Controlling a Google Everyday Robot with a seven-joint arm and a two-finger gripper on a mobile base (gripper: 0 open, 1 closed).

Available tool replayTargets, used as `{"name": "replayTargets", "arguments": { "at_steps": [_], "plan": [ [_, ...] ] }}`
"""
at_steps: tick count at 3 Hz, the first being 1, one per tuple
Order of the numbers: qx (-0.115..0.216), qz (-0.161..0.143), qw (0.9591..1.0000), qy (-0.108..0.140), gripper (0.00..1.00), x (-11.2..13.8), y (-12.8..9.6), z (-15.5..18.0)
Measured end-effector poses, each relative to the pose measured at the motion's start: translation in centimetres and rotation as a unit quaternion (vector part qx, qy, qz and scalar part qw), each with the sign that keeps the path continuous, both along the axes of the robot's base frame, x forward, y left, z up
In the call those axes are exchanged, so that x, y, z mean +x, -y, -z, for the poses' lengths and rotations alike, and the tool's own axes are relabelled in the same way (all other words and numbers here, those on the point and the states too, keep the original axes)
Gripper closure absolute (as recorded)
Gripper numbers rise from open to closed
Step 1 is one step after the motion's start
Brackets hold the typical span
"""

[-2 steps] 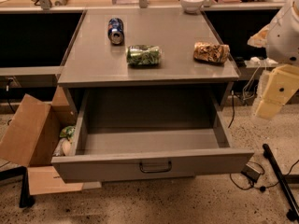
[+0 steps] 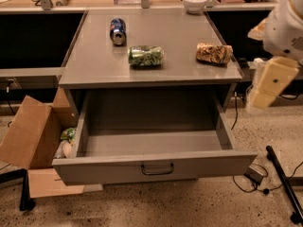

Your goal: Place green can into top drawer

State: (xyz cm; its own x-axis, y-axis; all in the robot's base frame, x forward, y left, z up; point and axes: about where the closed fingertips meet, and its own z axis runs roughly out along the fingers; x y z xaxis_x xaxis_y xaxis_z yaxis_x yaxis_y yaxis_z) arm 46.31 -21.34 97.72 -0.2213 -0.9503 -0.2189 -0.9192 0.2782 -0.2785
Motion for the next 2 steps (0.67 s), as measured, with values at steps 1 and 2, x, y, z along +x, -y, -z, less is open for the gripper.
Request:
{"name": "replayTargets", "arguments": {
  "at_steps": [1, 2],
  "plan": [
    [0.017, -0.017, 0.9994, 0.023, 0.00, 4.8, -0.6, 0.0],
    [0.059, -0.061, 0.9952, 0.050, 0.00, 12.5, -4.2, 0.6]
  ]
}}
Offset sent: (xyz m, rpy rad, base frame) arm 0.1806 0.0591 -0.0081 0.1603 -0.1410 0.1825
